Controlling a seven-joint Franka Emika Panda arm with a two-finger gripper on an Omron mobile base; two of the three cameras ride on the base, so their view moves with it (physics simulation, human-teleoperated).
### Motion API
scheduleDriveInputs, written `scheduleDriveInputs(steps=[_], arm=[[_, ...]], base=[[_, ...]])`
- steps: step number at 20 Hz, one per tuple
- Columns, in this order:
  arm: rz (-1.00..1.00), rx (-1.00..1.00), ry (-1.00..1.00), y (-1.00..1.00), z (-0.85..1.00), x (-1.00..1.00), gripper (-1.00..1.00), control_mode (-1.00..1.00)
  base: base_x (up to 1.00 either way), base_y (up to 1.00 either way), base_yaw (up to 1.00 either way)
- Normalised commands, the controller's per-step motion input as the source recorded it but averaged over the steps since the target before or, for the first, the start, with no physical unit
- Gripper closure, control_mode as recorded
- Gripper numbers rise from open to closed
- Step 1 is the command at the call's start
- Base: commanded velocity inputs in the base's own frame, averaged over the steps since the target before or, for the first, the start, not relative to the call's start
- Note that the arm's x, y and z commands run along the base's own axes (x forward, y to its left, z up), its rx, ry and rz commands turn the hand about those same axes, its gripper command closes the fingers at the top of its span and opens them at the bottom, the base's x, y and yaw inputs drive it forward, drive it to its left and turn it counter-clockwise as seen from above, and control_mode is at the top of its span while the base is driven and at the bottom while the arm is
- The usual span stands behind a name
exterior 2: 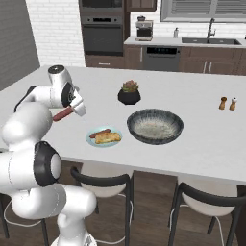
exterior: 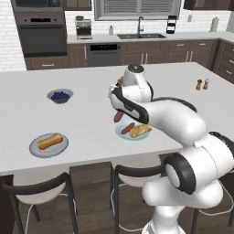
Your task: Place one bun and one sausage from the bowl on each plate.
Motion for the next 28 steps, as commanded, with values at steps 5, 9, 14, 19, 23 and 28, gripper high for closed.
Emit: scheduleDriveInputs(steps=[5,9,14,19,23,28], arm=[[0.01,0.03,0.01,1.0,-0.5,-0.75,1.0,-1.0],[-0.26,0.11,0.03,1.0,-0.15,-0.05,1.0,-1.0],[-0.32,0.17,0.09,1.0,-0.04,0.0,1.0,-1.0],[-0.06,0.08,0.18,0.59,-0.03,0.06,1.0,-1.0],[0.01,0.02,0.1,0.7,-0.25,0.19,1.0,-1.0],[0.0,0.01,0.14,0.82,-0.44,0.32,1.0,-1.0]], base=[[0.0,0.0,0.0],[0.0,0.0,0.0],[0.0,0.0,0.0],[0.0,0.0,0.0],[0.0,0.0,0.0],[0.0,0.0,0.0]])
